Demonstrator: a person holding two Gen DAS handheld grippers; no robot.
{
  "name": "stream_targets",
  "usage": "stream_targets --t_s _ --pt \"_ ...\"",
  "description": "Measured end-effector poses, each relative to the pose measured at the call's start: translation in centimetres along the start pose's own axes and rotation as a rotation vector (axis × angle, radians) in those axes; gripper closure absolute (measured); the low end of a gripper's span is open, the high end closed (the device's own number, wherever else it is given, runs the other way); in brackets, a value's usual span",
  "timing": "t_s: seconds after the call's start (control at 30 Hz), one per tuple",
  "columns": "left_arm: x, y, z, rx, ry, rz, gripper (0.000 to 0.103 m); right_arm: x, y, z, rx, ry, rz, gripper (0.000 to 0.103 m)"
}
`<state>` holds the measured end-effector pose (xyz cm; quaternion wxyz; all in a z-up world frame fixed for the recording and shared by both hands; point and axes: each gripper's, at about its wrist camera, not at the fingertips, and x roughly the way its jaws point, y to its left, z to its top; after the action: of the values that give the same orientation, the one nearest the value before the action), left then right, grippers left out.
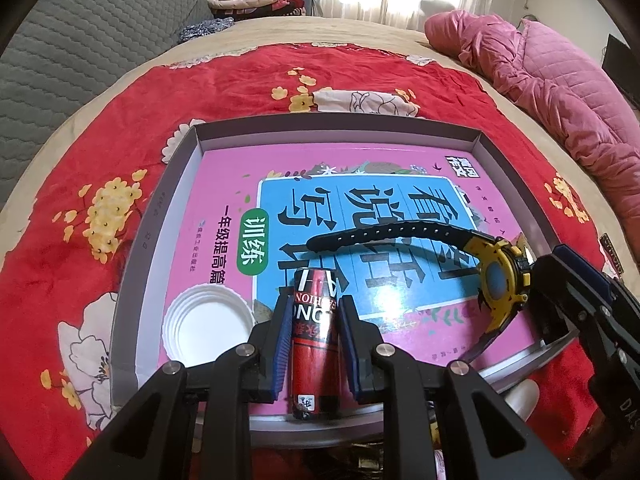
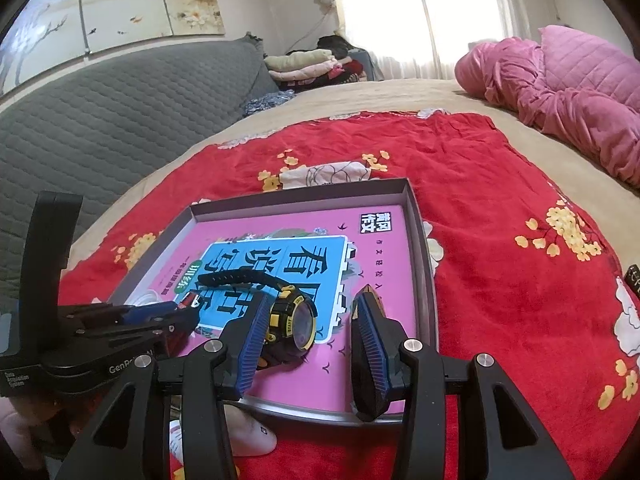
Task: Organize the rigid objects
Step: 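Set the red can upright in the box and open the left tool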
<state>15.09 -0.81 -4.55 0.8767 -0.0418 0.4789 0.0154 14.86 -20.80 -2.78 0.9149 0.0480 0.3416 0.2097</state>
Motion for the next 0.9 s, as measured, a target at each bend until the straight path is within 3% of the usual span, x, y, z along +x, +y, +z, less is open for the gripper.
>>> stream_targets --t_s 0.17,0.9 --pt "-0.3 0.2 -0.1 -0.009 0.008 -0.016 0.080 -0.3 0.0 0.1 -0.001 -0.017 -0.003 0.050" --pt "-2.9 1.1 -0.6 -0.029 -0.012 -0.045 0.080 -0.6 0.5 -0.2 -0.034 -0.017 -0.018 0.043"
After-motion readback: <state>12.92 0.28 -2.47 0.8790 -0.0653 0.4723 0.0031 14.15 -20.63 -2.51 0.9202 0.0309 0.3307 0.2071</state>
